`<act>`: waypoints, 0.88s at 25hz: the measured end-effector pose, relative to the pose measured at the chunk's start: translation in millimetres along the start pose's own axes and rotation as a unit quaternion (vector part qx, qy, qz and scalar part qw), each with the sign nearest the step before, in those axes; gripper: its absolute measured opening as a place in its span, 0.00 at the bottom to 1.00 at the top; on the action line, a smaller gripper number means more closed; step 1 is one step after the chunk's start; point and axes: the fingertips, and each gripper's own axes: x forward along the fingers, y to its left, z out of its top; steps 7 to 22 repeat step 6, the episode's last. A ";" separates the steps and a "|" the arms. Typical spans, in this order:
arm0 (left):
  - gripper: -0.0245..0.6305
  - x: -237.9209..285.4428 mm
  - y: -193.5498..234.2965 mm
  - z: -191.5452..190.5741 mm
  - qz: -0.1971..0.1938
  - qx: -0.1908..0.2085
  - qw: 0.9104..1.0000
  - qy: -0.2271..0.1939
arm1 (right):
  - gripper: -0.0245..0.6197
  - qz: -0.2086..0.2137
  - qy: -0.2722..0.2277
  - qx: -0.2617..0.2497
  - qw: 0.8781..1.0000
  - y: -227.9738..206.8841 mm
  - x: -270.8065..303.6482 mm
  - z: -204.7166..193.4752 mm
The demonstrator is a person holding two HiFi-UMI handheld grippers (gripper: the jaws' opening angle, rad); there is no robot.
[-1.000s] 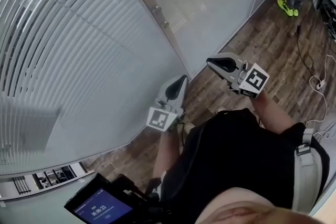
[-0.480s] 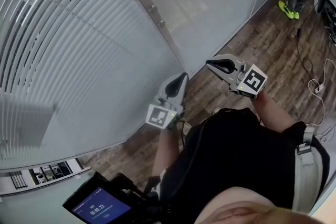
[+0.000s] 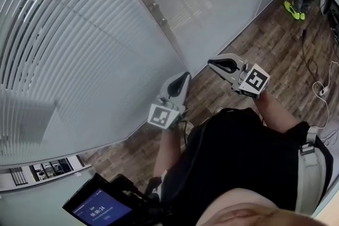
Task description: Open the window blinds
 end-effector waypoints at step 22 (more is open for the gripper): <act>0.04 -0.5 3.4 -3.2 0.008 0.002 1.000 0.008 | 0.05 0.003 0.006 0.006 1.000 -0.9 4.0 -5.6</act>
